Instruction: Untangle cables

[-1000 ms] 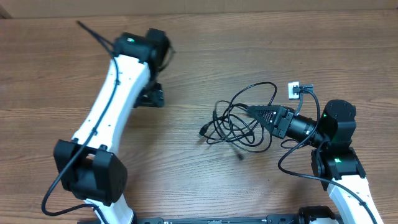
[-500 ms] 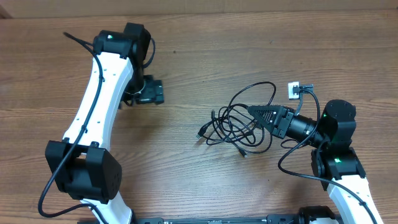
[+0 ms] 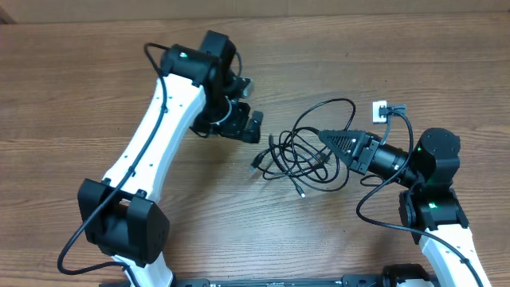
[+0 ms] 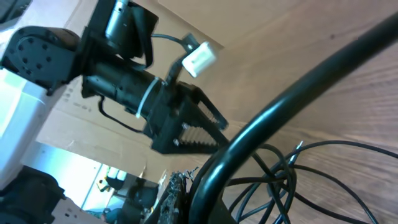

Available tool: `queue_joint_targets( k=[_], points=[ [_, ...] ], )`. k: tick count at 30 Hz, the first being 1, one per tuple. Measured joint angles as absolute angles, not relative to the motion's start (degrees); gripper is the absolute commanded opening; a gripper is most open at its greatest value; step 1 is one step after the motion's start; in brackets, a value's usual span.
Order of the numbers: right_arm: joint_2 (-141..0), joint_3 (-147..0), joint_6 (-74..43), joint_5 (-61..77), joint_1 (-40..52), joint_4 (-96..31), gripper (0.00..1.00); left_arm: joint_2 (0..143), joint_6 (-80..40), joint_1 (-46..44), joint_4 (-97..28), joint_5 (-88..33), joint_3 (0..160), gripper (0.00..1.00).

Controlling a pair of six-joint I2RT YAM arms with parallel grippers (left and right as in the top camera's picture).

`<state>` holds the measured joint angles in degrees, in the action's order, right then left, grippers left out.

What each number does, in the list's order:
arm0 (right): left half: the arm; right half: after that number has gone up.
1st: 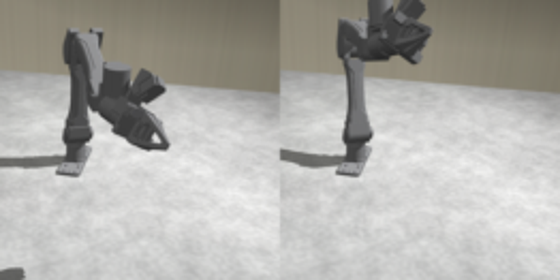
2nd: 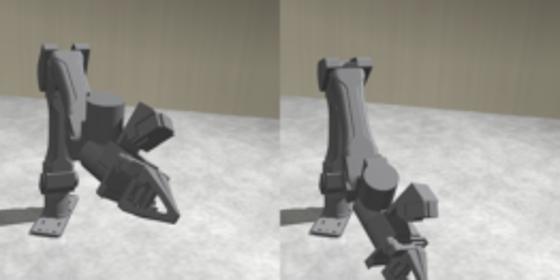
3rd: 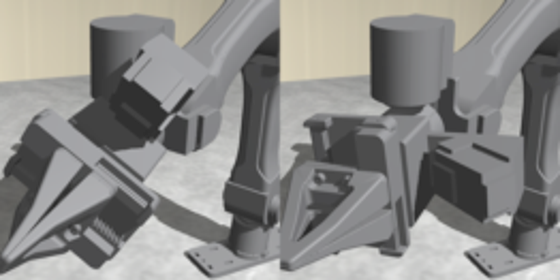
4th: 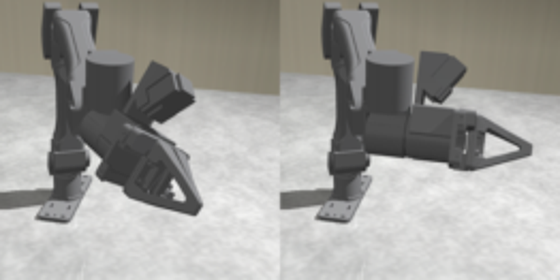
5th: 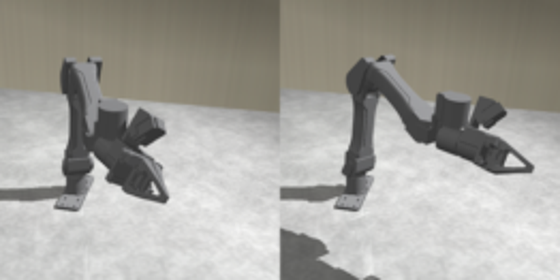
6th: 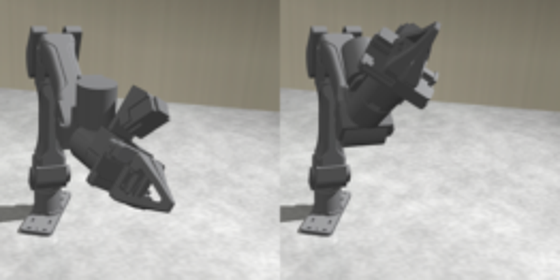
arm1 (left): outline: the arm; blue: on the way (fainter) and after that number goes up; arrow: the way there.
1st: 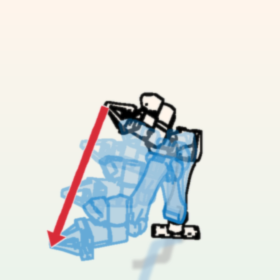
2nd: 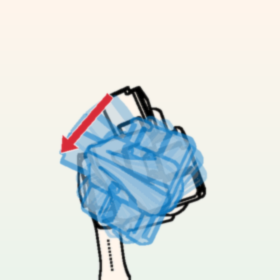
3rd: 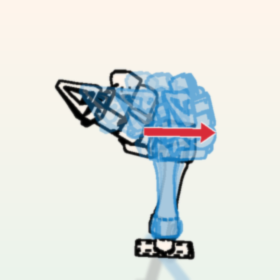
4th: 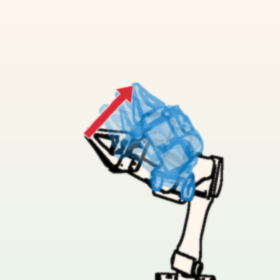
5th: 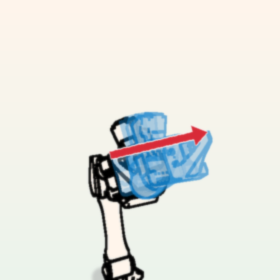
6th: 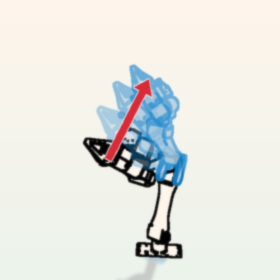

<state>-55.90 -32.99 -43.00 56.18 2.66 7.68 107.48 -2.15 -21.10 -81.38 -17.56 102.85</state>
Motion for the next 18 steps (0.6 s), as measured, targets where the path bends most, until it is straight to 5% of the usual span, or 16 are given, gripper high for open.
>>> queue_joint_targets(
  k=[18],
  points=[
    [-55.9,-32.99,-46.37,56.12,2.66,17.12,0.04,107.81,-4.34,-26.28,-82.94,-18.28,102.85,1.0]
  ],
)
